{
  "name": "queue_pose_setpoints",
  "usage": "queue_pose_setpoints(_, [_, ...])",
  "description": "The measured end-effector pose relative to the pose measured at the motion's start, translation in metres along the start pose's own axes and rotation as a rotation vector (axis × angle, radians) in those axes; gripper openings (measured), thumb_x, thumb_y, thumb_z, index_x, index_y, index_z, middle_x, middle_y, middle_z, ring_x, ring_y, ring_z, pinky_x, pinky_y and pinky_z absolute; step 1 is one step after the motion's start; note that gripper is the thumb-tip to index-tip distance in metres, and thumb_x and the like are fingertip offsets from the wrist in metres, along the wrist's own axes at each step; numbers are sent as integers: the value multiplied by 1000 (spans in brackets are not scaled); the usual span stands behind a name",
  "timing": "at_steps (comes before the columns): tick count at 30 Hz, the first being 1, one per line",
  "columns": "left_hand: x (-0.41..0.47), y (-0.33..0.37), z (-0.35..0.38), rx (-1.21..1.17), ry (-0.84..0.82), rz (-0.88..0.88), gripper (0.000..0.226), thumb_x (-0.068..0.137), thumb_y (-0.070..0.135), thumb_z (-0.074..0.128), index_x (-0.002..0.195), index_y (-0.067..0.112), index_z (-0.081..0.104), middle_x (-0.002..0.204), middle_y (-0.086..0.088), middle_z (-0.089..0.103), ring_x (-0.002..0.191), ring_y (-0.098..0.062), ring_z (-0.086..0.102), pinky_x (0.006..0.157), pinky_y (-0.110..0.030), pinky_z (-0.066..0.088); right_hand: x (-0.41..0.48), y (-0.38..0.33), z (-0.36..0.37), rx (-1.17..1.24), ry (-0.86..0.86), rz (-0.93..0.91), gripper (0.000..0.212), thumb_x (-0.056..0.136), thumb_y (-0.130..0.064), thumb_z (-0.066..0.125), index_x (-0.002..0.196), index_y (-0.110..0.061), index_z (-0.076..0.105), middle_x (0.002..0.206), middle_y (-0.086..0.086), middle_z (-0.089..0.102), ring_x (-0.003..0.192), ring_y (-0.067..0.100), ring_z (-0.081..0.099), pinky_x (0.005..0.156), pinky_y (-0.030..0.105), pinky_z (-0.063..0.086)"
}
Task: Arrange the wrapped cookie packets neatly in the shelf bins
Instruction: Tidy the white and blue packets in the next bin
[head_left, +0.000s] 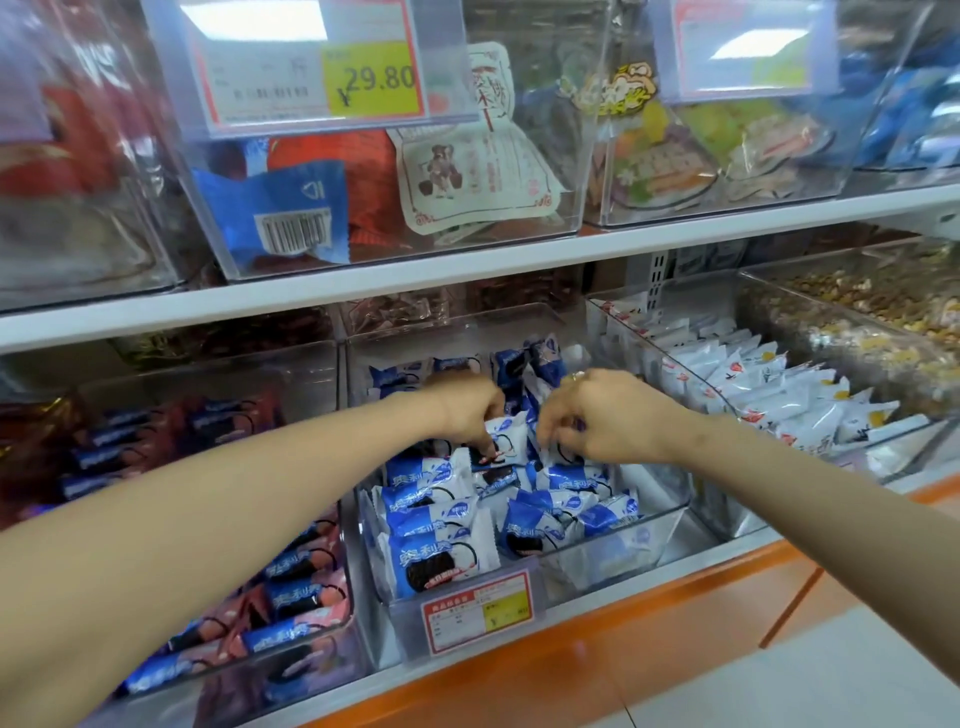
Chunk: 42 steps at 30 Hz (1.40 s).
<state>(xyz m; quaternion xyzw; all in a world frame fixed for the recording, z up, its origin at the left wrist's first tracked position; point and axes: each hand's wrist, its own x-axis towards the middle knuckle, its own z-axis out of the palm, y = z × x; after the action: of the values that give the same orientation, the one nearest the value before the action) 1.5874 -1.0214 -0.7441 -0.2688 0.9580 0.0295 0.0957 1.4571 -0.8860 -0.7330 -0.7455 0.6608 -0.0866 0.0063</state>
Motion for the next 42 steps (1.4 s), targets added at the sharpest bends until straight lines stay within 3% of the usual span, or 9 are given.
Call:
queue_pose_setpoints(6, [3, 9, 2, -28, -135, 27, 30, 74, 30, 78, 72, 16, 51, 59, 3, 44, 53, -12, 37, 44, -23, 30, 3, -9, 21, -156, -199, -69, 30, 86, -41, 62, 114, -32, 66, 103, -11, 64, 101, 10, 53, 91, 29, 35])
queue_pose_setpoints(11, [3, 18, 16, 152, -111, -12, 44, 71, 40, 77, 62, 18, 41, 60, 2, 44, 63, -18, 44, 46, -26, 28, 5, -14, 33, -336, -285, -83, 41, 83, -57, 58, 113, -31, 64, 98, -8, 60, 103, 14, 50, 80, 28, 14])
queue_pose_setpoints(17, [6, 17, 17, 324, -73, -7, 30, 86, 17, 61, 65, 15, 39, 64, 0, 41, 54, -14, 37, 45, -26, 29, 5, -6, 30, -381, -303, -74, 35, 84, -44, 63, 117, -33, 62, 113, -9, 65, 109, 14, 52, 80, 29, 15])
queue_pose_setpoints(20, [1, 16, 19, 360, -18, 42, 14, 84, 21, 64, 81, 12, 53, 66, 0, 43, 63, -19, 44, 53, -29, 34, 2, -6, 32, -430, -300, -97, 38, 84, -45, 62, 120, -33, 60, 116, -9, 63, 109, 15, 53, 79, 31, 14])
queue_pose_setpoints(23, [-2, 8, 20, 227, -33, 94, 24, 79, 28, 70, 88, 16, 52, 69, 1, 46, 73, -20, 46, 60, -29, 33, 2, -10, 34, -419, -278, -95, 35, 83, -46, 60, 115, -30, 62, 109, -6, 62, 104, 17, 54, 79, 32, 14])
queue_pose_setpoints(27, [-2, 8, 21, 173, -72, 212, 30, 79, 17, 66, 105, 10, 52, 92, -7, 54, 81, -24, 49, 62, -31, 36, 5, -10, 31, -284, -206, -45, 35, 80, -44, 63, 110, -25, 62, 110, -4, 53, 108, 16, 48, 83, 30, 21])
queue_pose_setpoints(33, [1, 6, 19, 105, -143, 226, 34, 78, 16, 68, 106, 12, 48, 66, 6, 42, 70, -20, 44, 56, -30, 32, 3, -7, 35, -238, -186, -89, 35, 82, -45, 62, 111, -26, 61, 119, -9, 55, 111, 14, 44, 85, 28, 19])
queue_pose_setpoints(37, [5, -3, 18, -30, -218, 178, 35, 79, 25, 70, 100, 22, 42, 72, 4, 46, 65, -16, 40, 58, -31, 32, 1, -8, 38, -350, -263, -149, 37, 85, -44, 59, 119, -31, 58, 116, -9, 62, 108, 14, 46, 82, 31, 18])
queue_pose_setpoints(42, [5, -7, 21, 22, -200, 179, 40, 80, 31, 69, 113, 20, 50, 82, 0, 49, 73, -18, 43, 61, -30, 32, 5, -10, 39, -340, -257, -137, 37, 85, -45, 59, 119, -31, 59, 112, -7, 62, 107, 15, 47, 81, 30, 17])
